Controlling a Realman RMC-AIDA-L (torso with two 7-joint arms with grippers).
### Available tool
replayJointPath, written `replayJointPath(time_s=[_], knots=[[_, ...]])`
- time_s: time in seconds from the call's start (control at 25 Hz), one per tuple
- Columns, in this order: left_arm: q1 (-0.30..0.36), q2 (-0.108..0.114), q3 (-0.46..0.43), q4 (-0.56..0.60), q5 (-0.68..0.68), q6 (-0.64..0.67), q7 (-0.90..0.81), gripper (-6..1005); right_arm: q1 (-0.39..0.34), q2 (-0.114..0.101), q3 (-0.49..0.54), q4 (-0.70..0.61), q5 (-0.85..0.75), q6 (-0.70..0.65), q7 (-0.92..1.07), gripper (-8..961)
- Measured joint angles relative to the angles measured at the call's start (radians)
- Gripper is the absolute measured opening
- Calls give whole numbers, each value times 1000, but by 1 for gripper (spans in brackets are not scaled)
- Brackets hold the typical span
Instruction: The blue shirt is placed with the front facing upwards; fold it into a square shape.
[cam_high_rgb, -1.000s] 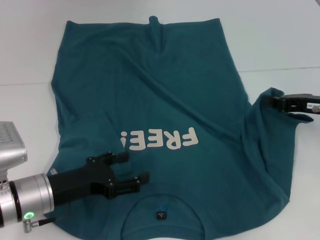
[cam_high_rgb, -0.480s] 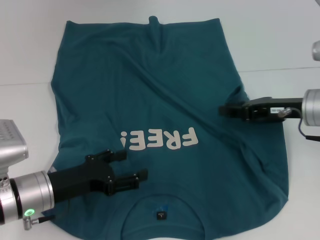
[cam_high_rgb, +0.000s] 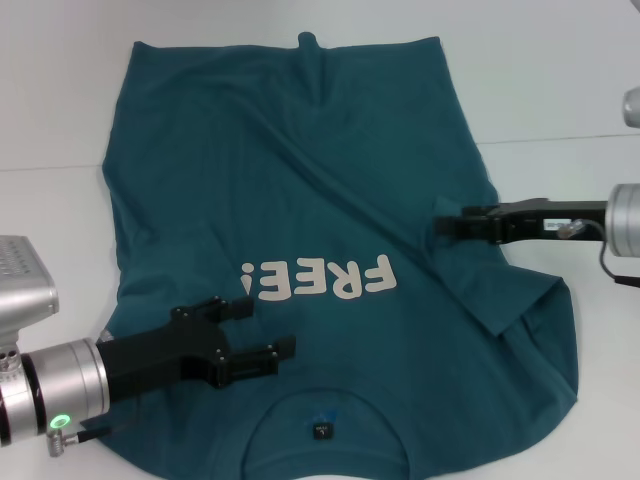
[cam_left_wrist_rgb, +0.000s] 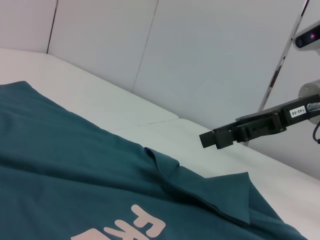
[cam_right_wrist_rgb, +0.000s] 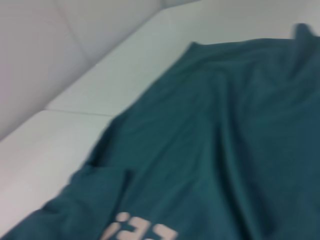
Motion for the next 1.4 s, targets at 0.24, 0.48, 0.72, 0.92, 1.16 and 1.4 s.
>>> replayJointPath(time_s=[0.24,0.48,0.72,0.92,1.16,1.4], knots=[[0,-2,5,0,0,-2,-2,905,-57,-12,2,-11,1,26,28,611],[1,-2,6,-1,0,-2,-3,905,-103,-28,7,-32,5,-33,93,621],[1,-2,8,-2,0,0,-3,905,-135,-46,40,-36,1,-115,156,622],[1,-1,9,-11,2,0,-3,905,-165,-50,53,-36,-1,-147,193,622],[0,1,9,-11,2,0,-2,904,-186,-48,53,-27,-3,-146,211,622],[-2,2,9,-11,2,-2,0,904,-186,-35,46,-1,-6,-100,210,623]])
